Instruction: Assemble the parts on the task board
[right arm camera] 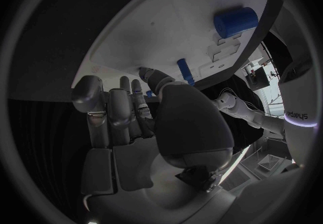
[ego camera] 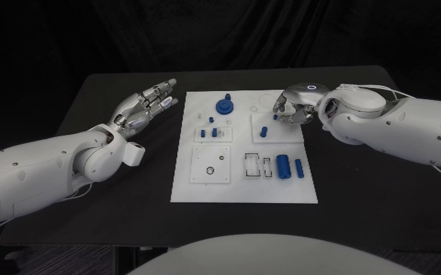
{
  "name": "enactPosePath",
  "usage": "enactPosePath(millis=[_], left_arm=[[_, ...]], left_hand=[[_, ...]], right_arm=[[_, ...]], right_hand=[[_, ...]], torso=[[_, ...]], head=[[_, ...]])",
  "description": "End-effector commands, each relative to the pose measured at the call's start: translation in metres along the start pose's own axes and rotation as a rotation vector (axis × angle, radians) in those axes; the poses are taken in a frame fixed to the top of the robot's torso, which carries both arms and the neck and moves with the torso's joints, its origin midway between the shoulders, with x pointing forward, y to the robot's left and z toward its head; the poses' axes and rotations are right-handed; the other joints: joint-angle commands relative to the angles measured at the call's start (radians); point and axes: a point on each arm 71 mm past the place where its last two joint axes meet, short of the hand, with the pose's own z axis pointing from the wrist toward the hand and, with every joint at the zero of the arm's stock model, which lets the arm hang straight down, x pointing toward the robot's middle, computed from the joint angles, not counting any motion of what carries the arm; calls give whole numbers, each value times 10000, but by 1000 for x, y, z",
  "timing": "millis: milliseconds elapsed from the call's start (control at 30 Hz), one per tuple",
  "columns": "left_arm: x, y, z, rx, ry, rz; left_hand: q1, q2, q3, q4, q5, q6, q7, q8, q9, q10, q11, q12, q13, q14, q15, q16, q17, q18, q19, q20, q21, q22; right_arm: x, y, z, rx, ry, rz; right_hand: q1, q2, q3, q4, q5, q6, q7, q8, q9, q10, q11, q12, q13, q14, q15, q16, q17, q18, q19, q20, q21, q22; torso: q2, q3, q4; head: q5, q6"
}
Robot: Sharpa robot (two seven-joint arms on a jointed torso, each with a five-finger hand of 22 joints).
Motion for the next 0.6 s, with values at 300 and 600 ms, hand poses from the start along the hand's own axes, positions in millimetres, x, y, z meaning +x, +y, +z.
enactPosePath(millis=[300,600], left_arm=[[0,-6,-1,1040,74,-208],[0,-3,-2,915,116,-264]], left_hand=[[245,32,-23,-80,226,-127,34,-57,-18,-36,128,-17,-10,28,172,-54,-6,86,12,218,11,7],[327,29,-29,-107,351,-36,109,-35,-2,-45,163,-22,-10,53,253,-45,3,93,65,318,35,49]], right_arm=[[7,3,3,-230,-53,78],[8,5,5,-317,-53,77]], right_hand=[[-61,54,26,-95,31,96,97,57,106,277,-56,162,-21,75,-70,85,0,-184,95,-72,104,1230],[26,162,103,-224,220,300,171,184,350,745,-277,518,62,541,-261,827,695,-408,669,-242,1360,1547]], torso=[[-13,4,22],[-7,-9,17]], head=[[35,-2],[32,-2]])
